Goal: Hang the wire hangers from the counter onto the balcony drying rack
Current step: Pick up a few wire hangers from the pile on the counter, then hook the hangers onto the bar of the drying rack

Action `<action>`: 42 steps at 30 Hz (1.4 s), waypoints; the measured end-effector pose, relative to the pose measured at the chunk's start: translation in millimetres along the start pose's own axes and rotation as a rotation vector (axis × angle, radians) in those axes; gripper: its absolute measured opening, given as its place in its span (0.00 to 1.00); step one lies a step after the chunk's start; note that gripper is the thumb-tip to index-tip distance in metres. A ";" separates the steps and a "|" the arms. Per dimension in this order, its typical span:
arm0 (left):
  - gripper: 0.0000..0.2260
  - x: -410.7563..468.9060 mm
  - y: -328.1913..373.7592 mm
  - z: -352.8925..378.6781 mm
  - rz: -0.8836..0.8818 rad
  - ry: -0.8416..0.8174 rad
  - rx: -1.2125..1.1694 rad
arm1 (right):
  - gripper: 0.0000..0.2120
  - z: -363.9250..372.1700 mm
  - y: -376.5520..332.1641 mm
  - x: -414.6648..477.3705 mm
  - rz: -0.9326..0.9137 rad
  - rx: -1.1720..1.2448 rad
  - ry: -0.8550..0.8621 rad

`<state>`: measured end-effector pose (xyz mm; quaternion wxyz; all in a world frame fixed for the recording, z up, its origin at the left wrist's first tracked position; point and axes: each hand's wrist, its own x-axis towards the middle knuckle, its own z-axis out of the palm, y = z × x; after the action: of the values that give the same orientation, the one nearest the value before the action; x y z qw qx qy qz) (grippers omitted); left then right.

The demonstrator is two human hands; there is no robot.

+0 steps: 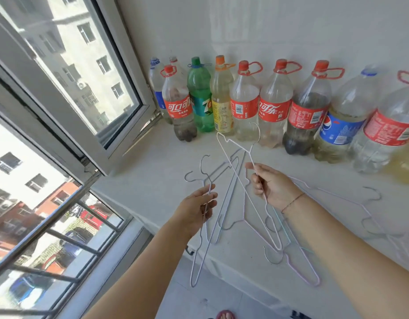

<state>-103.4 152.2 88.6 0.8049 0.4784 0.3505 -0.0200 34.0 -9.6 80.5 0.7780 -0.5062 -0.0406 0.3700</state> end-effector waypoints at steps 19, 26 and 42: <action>0.13 -296.7 -101.0 -8.5 0.375 0.307 -0.375 | 0.11 123.2 7.5 -203.7 0.088 -0.198 -0.564; 0.14 -435.5 -126.5 -52.7 0.539 0.473 -0.386 | 0.11 217.1 40.3 -308.2 0.132 -0.159 -0.822; 0.16 -735.3 -163.8 -143.0 0.762 0.748 -0.309 | 0.11 390.0 102.1 -558.9 0.151 -0.175 -1.130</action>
<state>-795.7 -47.1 351.4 0.6366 0.4222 0.4135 0.4954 -595.4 -37.1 359.9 0.5620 -0.2940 -0.4441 0.6328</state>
